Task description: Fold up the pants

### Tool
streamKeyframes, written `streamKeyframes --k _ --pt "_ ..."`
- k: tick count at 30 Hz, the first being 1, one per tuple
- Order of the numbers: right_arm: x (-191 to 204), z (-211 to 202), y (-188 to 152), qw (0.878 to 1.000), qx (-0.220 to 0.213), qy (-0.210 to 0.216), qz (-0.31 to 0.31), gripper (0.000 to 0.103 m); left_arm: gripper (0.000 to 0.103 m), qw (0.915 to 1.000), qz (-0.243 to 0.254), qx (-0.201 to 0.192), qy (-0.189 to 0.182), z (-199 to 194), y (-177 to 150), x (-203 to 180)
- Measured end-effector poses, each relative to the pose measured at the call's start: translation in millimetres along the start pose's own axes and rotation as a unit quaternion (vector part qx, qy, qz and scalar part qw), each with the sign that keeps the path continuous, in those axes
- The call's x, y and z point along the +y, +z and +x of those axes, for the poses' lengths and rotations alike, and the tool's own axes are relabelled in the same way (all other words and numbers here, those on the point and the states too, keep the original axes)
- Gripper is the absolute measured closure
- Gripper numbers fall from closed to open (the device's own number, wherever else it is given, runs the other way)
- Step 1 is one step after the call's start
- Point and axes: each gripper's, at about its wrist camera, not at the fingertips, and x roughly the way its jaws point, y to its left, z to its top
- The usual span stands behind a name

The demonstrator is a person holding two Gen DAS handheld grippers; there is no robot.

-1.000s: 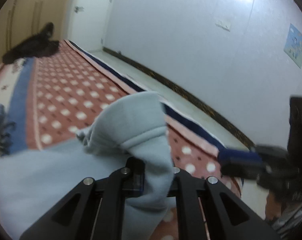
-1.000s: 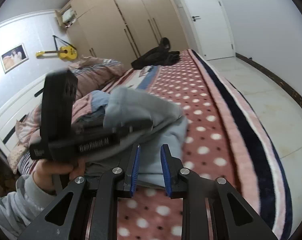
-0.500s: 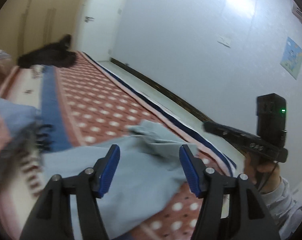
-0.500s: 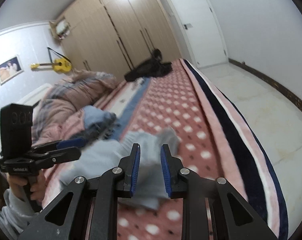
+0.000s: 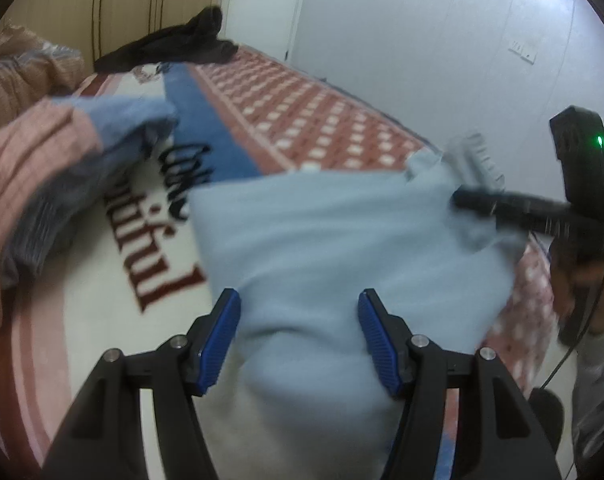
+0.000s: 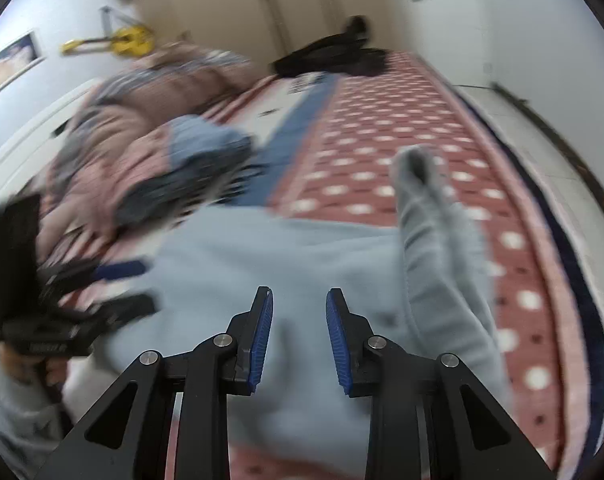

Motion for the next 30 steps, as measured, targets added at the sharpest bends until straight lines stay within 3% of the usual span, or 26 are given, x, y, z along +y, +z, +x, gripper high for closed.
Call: streamKeyframes --k 6,8,10,13,16,20,27,30 --pt "-49.9 -3.4 -10.3 0.997 -0.001 0.035 0.074 0.088 0.043 0.9994 -0.028 0.008 -0.020 1.5 -4.6 5.5" --pt "-45.5 -7.8 -5.6 0.998 -0.006 0.033 0.062 0.084 0.043 0.9995 -0.027 -0.009 -0.014 -5.2 3.6 1.0" --pt "-33.7 -10.3 3.1 0.999 -0.012 0.030 0.035 0.073 0.043 0.9989 -0.026 -0.036 -0.014 -13.2 19.1 -3.0" --pt "-18.4 -9.7 17.0 1.000 -0.009 0.017 -0.001 0.072 0.043 0.9986 -0.016 -0.049 -0.014 -13.5 40.3 -14.6" --pt "-12.8 0.8 25.1 1.000 0.004 0.007 -0.017 0.072 0.043 0.9996 -0.007 -0.028 -0.003 5.2 51.4 -23.1" --pt "-25.4 17.7 20.0 0.999 0.032 0.016 0.008 0.069 0.043 0.9995 -0.010 0.014 0.027 38.9 47.5 -19.8" --pt "-32.5 26.3 10.4 0.999 0.033 0.028 0.014 0.067 0.043 0.9994 -0.015 0.018 0.027 41.2 43.7 -15.7" --pt "-26.5 15.6 11.5 0.999 0.024 0.022 0.001 0.061 0.043 0.9992 -0.019 0.012 0.032 33.0 43.0 -15.2"
